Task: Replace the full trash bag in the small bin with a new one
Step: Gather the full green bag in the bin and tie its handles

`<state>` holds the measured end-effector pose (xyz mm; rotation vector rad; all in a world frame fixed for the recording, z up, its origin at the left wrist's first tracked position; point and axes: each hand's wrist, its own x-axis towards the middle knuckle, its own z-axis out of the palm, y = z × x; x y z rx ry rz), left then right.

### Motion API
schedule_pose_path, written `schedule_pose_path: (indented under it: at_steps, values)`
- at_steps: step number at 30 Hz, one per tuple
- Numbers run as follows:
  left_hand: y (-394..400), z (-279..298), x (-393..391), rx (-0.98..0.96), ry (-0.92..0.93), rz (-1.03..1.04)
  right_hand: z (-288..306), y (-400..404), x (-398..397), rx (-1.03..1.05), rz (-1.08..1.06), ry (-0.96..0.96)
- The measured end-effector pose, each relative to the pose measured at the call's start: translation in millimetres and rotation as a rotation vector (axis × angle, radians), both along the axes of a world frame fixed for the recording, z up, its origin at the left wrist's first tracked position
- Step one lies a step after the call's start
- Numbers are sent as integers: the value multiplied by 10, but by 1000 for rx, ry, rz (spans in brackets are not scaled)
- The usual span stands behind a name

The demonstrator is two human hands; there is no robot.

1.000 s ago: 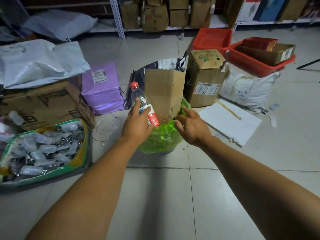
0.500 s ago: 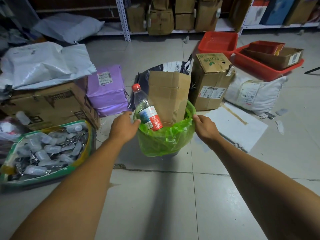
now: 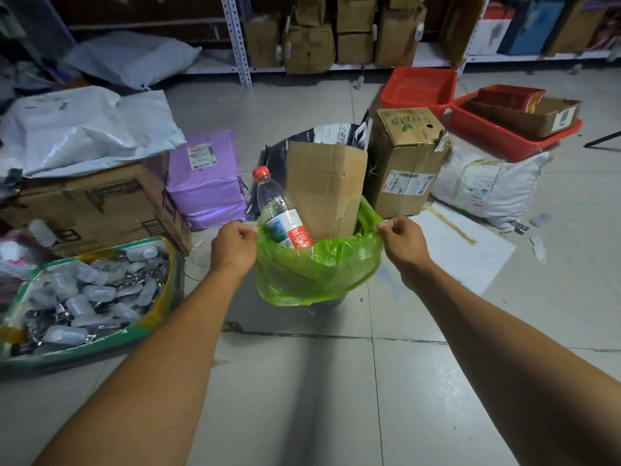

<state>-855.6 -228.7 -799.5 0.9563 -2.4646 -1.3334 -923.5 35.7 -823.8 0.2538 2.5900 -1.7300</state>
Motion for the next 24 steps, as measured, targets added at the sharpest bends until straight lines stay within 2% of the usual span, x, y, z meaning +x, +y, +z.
schedule_pose_path:
  at_steps: [5,11,16,19,24]
  values:
    - [-94,-205,-74,263,-13,84,0,21,7,-57,-65,-89]
    - [-4,-35,46,484,-75,75,-5,50,79,-181,15,-267]
    - [14,37,46,432,-190,-10,1,115,63,-37,99,-311]
    - [-4,-12,43,440,-139,24,6,102,53,-13,82,-282]
    - [-60,-108,19,574,-50,104,-8,120,48,5,32,-287]
